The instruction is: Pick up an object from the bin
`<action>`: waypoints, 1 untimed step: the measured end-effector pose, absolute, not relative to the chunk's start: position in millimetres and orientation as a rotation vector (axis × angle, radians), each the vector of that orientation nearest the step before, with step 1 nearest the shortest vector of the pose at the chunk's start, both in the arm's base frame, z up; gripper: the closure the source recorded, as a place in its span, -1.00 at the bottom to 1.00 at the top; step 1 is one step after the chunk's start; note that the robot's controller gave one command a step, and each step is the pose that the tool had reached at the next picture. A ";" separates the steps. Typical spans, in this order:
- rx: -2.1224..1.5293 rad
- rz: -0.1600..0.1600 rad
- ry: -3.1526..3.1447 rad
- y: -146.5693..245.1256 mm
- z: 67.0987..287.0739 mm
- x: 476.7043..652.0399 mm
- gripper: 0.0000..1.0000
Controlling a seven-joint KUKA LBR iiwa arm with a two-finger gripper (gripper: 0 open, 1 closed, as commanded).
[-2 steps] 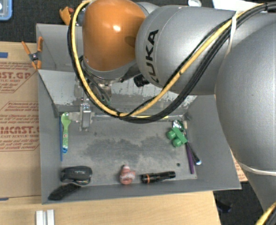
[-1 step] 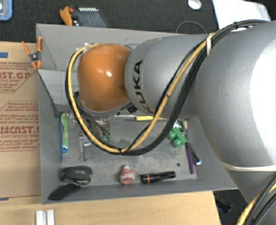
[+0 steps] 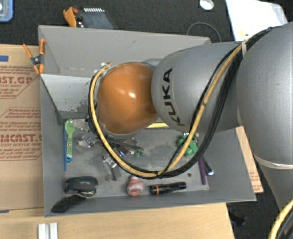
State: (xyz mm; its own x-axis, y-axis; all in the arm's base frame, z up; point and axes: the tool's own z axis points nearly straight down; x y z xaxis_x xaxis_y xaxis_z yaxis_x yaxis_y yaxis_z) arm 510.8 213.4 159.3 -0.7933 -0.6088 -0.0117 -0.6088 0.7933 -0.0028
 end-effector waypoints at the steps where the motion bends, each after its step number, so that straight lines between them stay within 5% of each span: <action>1: -0.913 0.007 3.009 244.5 146.7 478.1 -1.00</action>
Offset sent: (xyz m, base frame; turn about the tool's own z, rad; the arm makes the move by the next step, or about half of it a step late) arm -0.0255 0.0336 -0.0893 -0.4231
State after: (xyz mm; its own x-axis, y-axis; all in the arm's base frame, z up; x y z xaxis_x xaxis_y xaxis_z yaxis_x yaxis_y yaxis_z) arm 478.1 244.5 146.7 -0.8314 -0.5556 0.0015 -0.5556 0.8314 0.0048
